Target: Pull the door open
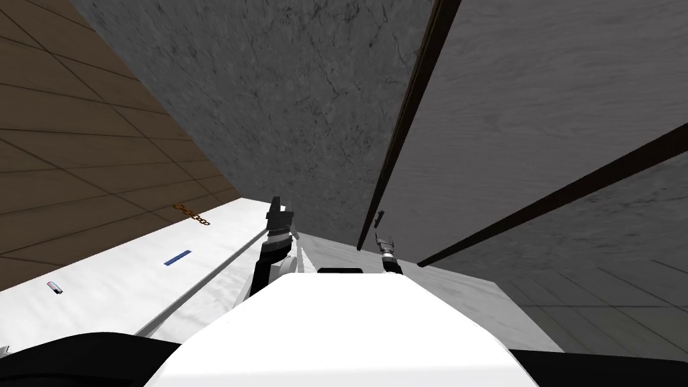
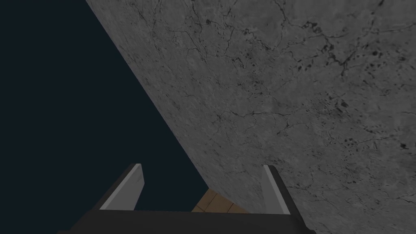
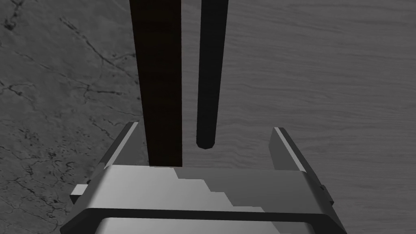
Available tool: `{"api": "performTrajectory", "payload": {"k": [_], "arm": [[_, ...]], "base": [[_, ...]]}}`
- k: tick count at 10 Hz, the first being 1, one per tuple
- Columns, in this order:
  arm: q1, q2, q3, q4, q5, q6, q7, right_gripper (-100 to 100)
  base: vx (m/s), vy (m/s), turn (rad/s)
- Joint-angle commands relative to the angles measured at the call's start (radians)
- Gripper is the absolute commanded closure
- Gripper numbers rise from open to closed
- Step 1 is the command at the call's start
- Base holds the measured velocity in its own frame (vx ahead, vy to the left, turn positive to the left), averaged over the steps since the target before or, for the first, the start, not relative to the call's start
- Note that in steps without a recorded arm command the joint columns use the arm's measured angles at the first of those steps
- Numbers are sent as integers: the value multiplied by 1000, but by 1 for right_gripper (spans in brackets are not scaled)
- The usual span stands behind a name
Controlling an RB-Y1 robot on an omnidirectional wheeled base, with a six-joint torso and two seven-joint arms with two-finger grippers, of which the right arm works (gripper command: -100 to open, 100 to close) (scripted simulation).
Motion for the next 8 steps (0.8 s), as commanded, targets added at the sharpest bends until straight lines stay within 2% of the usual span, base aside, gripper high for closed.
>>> {"api": "performTrajectory", "payload": {"k": [1, 2, 8], "arm": [[0, 0, 0, 0, 0, 0, 0, -100], [2, -13, -9, 17, -9, -9, -20, -100], [9, -58, -42, 71, -34, -39, -82, -100]], "base": [[59, -21, 16], [132, -17, 105], [192, -19, 127]]}}
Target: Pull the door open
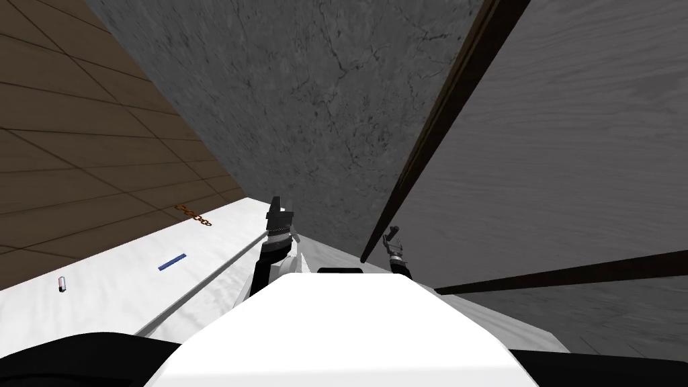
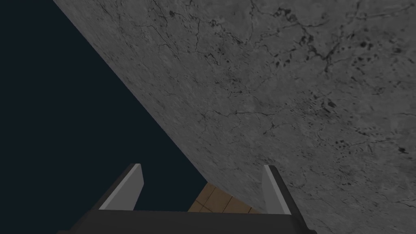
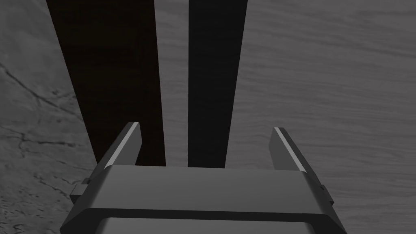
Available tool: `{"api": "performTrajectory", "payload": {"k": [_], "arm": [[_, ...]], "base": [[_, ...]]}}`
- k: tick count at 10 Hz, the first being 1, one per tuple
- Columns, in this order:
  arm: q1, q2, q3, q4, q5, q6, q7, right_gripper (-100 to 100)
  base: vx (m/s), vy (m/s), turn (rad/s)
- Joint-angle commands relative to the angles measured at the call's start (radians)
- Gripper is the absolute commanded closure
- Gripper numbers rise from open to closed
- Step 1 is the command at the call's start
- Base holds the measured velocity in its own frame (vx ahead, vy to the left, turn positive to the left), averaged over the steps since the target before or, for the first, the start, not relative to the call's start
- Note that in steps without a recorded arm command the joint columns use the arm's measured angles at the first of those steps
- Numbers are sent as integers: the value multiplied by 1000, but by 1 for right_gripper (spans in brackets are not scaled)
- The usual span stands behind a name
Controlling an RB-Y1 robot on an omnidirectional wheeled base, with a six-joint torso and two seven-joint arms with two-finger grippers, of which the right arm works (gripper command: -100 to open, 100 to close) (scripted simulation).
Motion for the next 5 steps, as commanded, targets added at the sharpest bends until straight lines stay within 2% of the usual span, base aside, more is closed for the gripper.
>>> {"api": "performTrajectory", "payload": {"k": [1, 2, 3, 5], "arm": [[11, -11, -9, 4, -6, -9, -14, -100], [13, -4, -2, -2, -3, -2, -6, -100], [13, -4, -2, -2, -3, -2, -6, 100], [13, -4, -2, -2, -3, -2, -6, 100]], "base": [[182, -8, 60], [48, 8, -24], [-29, 13, 24], [-18, -9, -10]]}}
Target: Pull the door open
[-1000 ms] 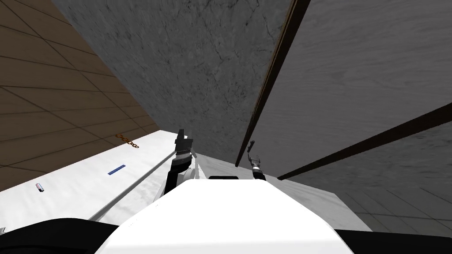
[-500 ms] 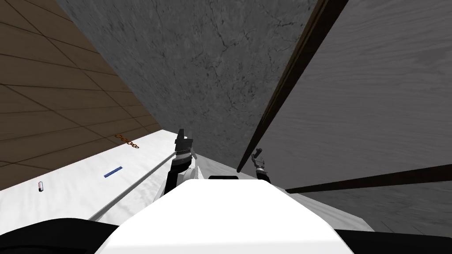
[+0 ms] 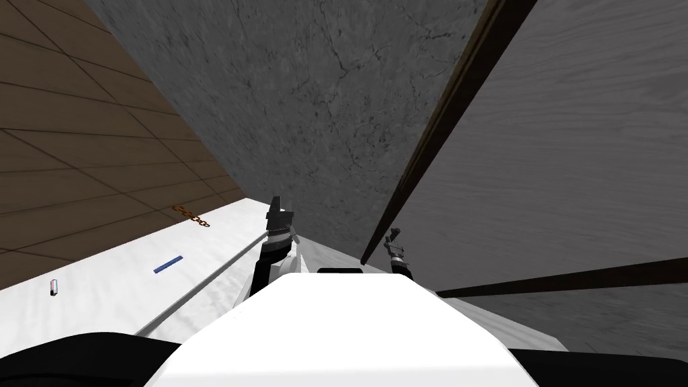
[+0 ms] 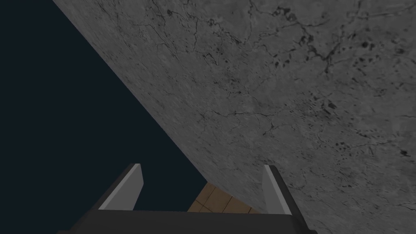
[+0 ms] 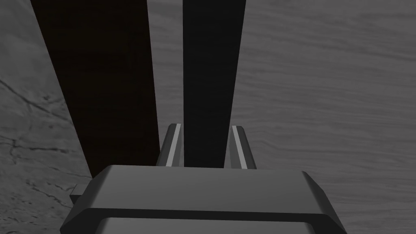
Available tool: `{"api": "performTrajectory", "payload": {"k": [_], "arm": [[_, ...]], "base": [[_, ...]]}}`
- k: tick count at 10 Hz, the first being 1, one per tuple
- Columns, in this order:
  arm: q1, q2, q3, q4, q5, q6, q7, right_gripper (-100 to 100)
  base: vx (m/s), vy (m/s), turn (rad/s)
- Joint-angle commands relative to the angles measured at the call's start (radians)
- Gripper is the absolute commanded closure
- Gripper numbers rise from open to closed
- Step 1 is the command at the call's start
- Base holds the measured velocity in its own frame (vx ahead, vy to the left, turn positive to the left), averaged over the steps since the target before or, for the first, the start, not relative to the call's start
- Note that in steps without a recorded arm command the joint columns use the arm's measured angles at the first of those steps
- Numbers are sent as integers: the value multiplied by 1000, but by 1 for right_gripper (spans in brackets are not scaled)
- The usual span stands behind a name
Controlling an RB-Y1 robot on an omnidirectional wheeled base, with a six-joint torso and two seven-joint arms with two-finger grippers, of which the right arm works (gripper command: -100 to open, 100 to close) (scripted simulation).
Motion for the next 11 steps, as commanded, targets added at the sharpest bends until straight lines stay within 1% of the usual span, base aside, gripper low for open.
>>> {"api": "performTrajectory", "payload": {"k": [1, 3, 4, 5, 6, 11], "arm": [[-1, 1, 1, 0, 0, 1, 0, 100], [-1, 1, 1, 0, 0, 1, 0, 100], [8, -16, 18, -5, 8, -10, -19, 100], [11, -20, 23, -6, 10, -13, -24, 100], [16, -30, 33, -9, 14, -19, -36, 100], [46, -83, 92, -24, 39, -52, -99, 100]], "base": [[-1, -6, 14], [0, 0, 0], [-113, -19, 111], [-187, -14, 93], [-193, -5, 80], [-212, -27, 105]]}}
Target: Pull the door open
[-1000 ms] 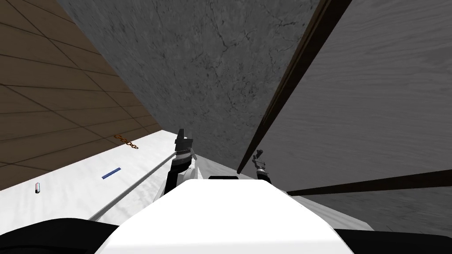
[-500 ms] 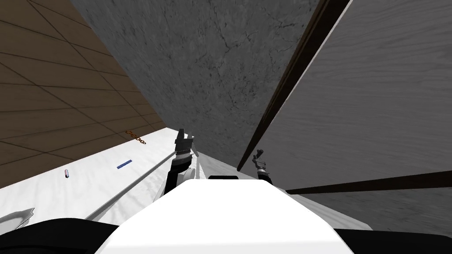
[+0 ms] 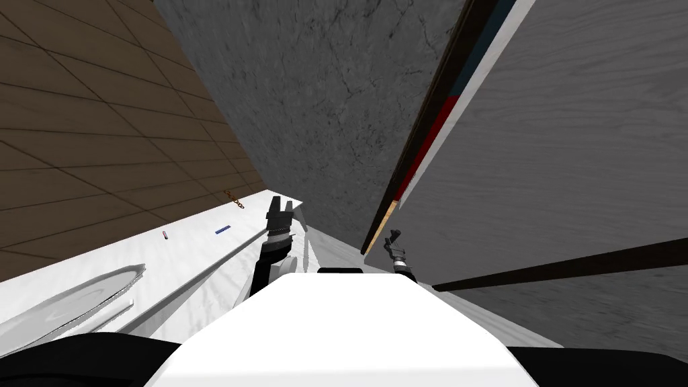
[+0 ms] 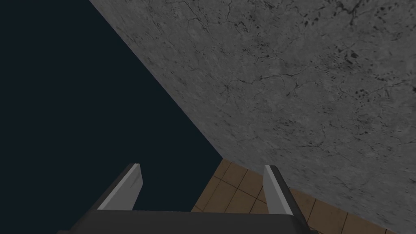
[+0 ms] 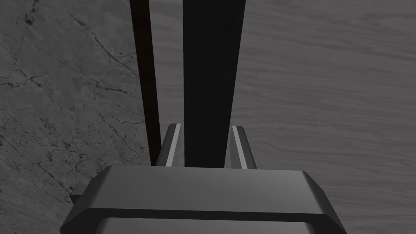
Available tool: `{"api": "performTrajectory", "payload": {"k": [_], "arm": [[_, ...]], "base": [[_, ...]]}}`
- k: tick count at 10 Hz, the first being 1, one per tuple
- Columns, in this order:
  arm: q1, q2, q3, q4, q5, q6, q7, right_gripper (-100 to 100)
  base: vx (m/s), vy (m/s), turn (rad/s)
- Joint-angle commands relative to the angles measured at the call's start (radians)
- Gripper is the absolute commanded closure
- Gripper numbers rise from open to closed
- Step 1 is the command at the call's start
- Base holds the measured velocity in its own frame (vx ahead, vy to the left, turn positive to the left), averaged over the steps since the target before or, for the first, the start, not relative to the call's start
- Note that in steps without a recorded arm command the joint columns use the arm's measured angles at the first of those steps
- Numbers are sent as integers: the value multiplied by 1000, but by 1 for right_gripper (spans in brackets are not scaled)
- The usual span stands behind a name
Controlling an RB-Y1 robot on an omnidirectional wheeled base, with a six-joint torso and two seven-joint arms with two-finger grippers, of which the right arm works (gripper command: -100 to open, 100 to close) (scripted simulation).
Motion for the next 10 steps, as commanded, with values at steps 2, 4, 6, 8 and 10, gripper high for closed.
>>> {"api": "performTrajectory", "payload": {"k": [2, 4, 6, 8, 10], "arm": [[6, -10, 10, -5, 4, -6, -11, 100], [24, -32, 39, -4, 17, -31, -38, 100], [38, -52, 62, -4, 27, -56, -62, 100], [54, -76, 89, -4, 40, -85, -90, 100], [53, -78, 93, 3, 43, -94, -95, 100]], "base": [[-159, -8, 53], [-169, -20, 119], [-211, -40, 103], [-247, -43, 128], [-173, -31, 78]]}}
